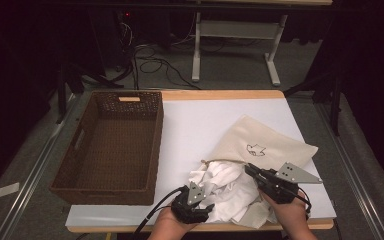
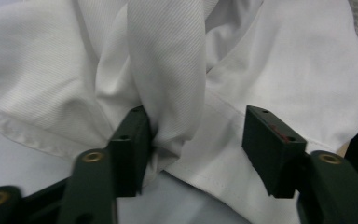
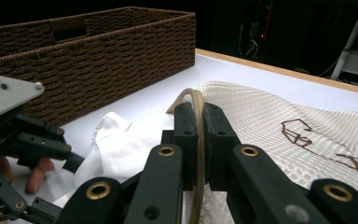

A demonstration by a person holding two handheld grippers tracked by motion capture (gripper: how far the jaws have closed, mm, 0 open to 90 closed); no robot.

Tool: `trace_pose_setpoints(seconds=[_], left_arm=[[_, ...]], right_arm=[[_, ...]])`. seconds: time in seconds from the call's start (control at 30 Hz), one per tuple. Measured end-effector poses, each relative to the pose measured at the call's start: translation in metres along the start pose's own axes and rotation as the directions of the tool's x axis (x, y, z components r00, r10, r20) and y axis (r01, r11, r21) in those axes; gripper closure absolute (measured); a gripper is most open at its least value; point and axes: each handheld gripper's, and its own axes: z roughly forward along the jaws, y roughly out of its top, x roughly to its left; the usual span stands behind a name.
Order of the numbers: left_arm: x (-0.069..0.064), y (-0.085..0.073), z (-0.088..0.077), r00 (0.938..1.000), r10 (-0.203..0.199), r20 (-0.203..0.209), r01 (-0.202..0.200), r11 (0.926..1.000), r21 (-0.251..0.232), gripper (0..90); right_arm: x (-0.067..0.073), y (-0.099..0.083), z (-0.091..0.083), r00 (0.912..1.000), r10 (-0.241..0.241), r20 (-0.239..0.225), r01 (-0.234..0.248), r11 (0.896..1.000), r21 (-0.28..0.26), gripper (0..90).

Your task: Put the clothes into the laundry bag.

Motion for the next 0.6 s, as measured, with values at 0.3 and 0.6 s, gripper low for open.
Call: trace_pose_setpoints(seconds=[0.3, 0.6], left_arm=[[-0.0069, -0.0013, -0.0007, 0.9995, 0.004, 0.032, -0.003, 0.9998, -0.022, 78.6], [-0.0004, 0.0051, -0.0062, 0.9953, -0.071, 0.066, 0.076, 0.9946, -0.071, 82.2]], right_arm=[[0.0001, -0.0001, -0.0003, 0.9999, 0.01, 0.002, -0.01, 1.0, -0.001, 86.8], [-0.0006, 0.0002, -0.001, 1.0, 0.007, 0.003, -0.007, 1.0, -0.004, 86.8]])
